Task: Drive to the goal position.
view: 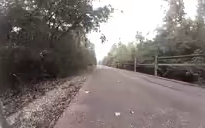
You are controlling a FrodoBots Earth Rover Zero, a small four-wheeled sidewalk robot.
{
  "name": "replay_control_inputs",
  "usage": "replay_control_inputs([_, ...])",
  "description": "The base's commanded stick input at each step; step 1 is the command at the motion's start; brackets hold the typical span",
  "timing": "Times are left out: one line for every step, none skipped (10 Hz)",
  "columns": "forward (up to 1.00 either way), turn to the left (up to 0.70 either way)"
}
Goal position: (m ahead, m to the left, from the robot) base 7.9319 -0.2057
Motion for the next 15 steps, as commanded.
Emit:
replay_control_inputs([0.70,0.00])
replay_control_inputs([0.70,0.00])
replay_control_inputs([0.70,0.00])
replay_control_inputs([0.70,0.00])
replay_control_inputs([0.70,0.00])
replay_control_inputs([0.70,0.00])
replay_control_inputs([0.70,0.00])
replay_control_inputs([0.70,0.00])
replay_control_inputs([0.70,0.00])
replay_control_inputs([0.70,0.00])
replay_control_inputs([0.70,0.00])
replay_control_inputs([0.70,0.02])
replay_control_inputs([0.70,0.02])
replay_control_inputs([0.70,0.02])
replay_control_inputs([0.70,0.02])
